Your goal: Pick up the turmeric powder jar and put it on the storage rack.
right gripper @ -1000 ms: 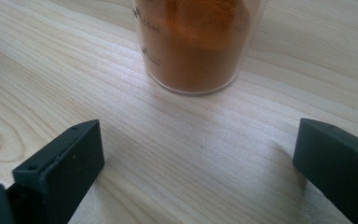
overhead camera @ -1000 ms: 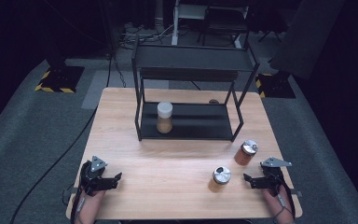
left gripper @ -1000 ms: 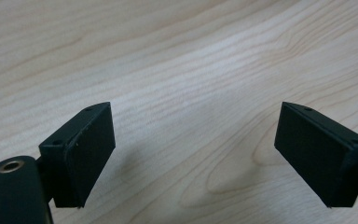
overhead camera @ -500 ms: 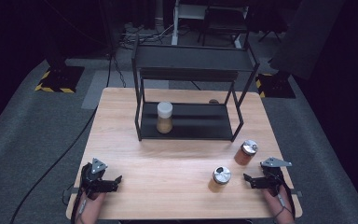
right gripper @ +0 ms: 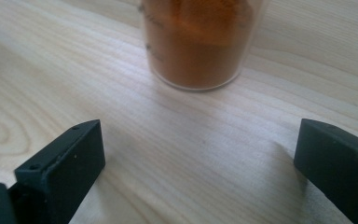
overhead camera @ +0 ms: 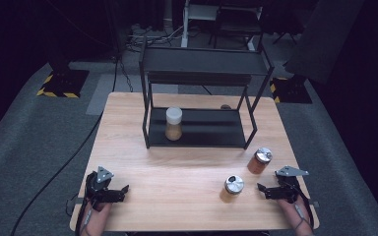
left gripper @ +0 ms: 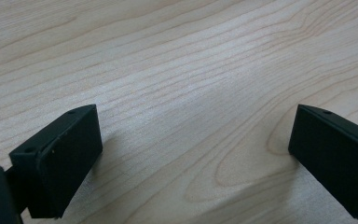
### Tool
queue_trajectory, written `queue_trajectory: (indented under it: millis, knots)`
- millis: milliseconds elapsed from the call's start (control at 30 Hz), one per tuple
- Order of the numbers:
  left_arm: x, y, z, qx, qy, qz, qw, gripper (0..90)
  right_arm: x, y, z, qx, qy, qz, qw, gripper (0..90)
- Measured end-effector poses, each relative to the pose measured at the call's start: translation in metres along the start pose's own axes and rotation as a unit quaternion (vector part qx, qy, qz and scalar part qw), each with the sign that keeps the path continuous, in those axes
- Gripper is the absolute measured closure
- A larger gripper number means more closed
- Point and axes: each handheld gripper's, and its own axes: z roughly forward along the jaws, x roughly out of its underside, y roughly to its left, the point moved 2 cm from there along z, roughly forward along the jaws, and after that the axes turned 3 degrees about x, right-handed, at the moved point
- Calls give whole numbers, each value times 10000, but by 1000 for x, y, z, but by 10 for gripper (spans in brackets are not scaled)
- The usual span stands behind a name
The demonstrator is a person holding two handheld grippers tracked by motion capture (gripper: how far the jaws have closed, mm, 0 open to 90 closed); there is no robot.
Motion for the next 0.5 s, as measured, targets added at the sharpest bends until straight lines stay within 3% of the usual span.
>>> queue_trajectory:
  millis: [500]
  knots:
    - [-1,0,0,4,14,18,10000,18,-7,-1,-37,-87,-503,59,9987,21]
